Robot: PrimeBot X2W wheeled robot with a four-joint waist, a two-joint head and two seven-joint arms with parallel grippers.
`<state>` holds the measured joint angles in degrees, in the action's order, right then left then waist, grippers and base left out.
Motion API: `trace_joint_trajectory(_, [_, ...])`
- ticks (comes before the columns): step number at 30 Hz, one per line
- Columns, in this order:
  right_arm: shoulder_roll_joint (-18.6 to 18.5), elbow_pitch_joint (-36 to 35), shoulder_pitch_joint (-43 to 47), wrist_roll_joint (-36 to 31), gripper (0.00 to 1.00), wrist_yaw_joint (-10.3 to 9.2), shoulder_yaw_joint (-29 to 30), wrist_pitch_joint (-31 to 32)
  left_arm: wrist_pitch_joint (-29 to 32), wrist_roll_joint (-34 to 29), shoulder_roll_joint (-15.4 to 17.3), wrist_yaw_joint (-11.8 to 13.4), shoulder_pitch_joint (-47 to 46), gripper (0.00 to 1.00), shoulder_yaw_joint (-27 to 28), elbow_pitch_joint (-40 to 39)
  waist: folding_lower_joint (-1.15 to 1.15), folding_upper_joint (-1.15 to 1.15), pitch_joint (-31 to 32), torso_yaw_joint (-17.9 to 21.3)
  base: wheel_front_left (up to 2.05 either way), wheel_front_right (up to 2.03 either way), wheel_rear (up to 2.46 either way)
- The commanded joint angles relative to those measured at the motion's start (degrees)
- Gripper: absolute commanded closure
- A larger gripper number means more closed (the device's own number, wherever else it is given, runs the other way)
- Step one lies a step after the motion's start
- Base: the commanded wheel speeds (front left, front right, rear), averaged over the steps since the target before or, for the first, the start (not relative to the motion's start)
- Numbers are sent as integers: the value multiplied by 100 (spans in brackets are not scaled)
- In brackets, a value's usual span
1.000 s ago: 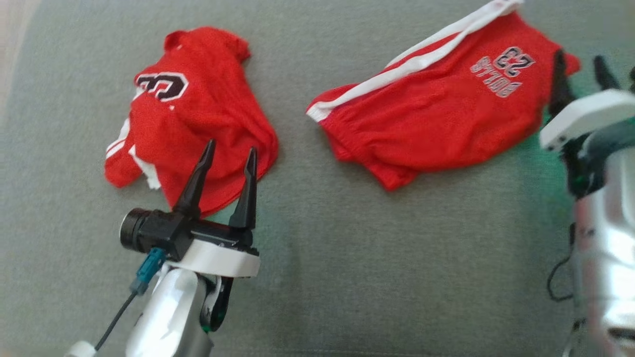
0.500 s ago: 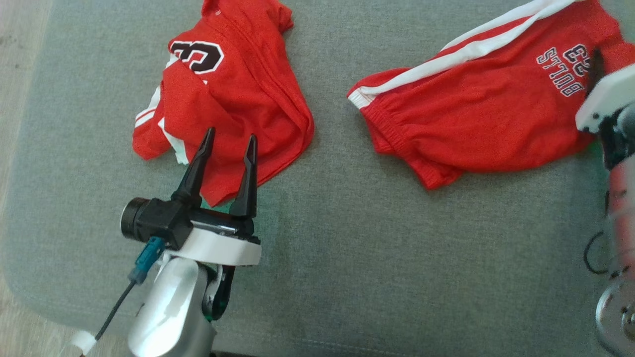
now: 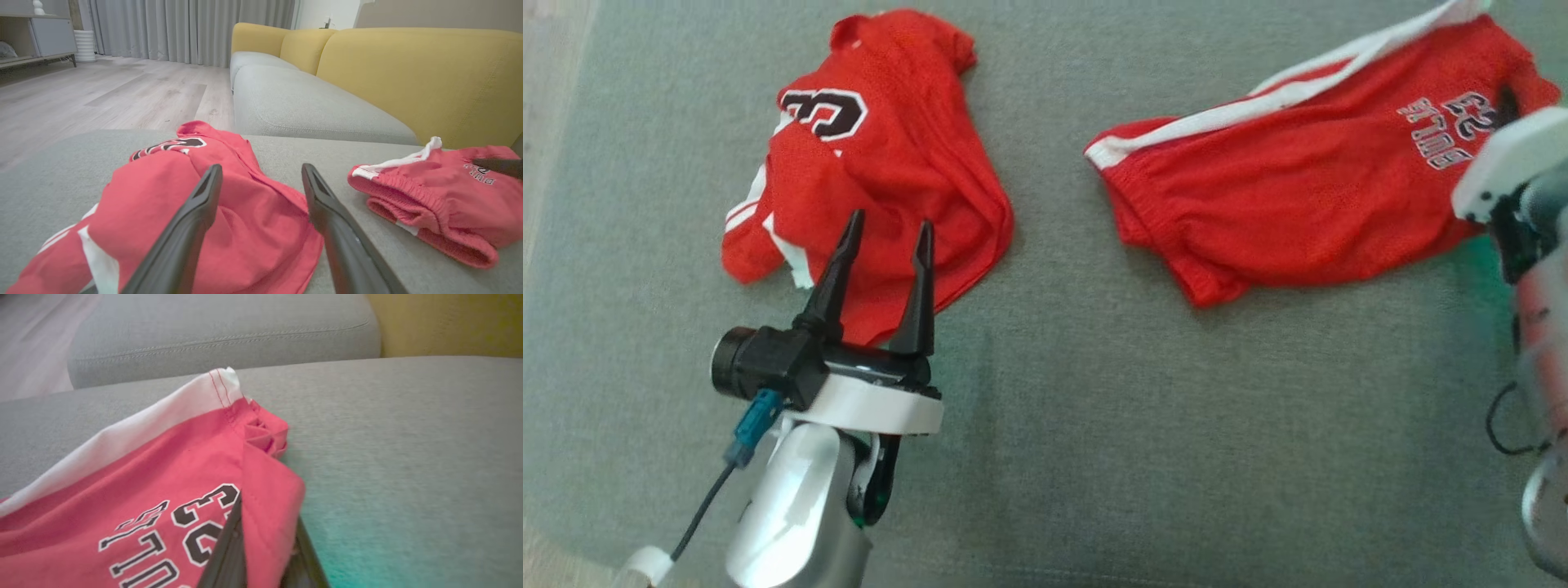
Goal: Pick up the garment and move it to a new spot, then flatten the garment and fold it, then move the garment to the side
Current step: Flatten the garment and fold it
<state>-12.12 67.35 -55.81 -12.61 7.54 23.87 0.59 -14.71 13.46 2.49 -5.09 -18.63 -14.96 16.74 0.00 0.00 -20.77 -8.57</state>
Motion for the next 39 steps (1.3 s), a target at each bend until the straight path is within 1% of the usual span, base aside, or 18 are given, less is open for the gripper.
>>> trace_joint_trajectory(1, [-94,-140,18,62,100,-5,-71,-102,-29,-61,40,-8,-27,0,197,-131,0,0,125,118,0,0,0])
trace_joint_trajectory(6, [-465,-29,307,403,100,-5,86,-355,-29,-63,40,-14,96,0,192,-126,0,0,354,310,0,0,0])
trace_joint_trajectory(11, [-882,25,664,574,100,-5,312,-503,-29,-64,40,-16,185,0,172,-109,0,0,461,382,0,0,0])
trace_joint_trajectory(14, [-1018,21,806,618,100,-5,510,-577,-29,-81,39,-26,222,0,164,-109,0,0,473,372,0,0,0])
trace_joint_trajectory(16, [-1034,24,836,661,100,-5,647,-615,-29,-96,39,-34,229,0,168,-109,0,0,461,351,0,0,0])
trace_joint_trajectory(20, [-913,7,787,728,100,-5,717,-757,-29,-108,39,-42,225,0,209,-95,0,0,461,313,0,0,0])
trace_joint_trajectory(24, [-702,-9,701,821,100,-5,609,-948,-29,-115,39,-43,258,0,255,-55,0,0,569,316,0,0,0])
trace_joint_trajectory(28, [-427,-21,587,1028,100,-5,326,-1140,-29,-119,39,-28,316,0,300,-20,0,0,748,361,0,0,0])
trace_joint_trajectory(32, [-71,-98,453,1456,100,-5,-112,-1266,-29,-106,39,-14,385,0,308,-13,0,0,937,387,0,0,0])
trace_joint_trajectory(33, [-71,-98,453,1456,100,-5,-112,-1266,-29,-106,39,-14,385,0,308,-13,0,0,937,387,0,0,0])
trace_joint_trajectory(34, [25,-133,431,1603,100,-5,-247,-1283,-29,-101,39,-8,403,0,303,-11,0,0,981,385,0,0,0])
trace_joint_trajectory(35, [237,-240,426,1887,100,-5,-574,-1301,-29,-91,39,2,446,0,294,-13,0,0,1060,374,0,0,0])
trace_joint_trajectory(39, [587,-670,565,2540,100,-5,-1434,-1296,-29,-93,39,12,531,0,287,-23,0,0,1180,290,0,0,0])
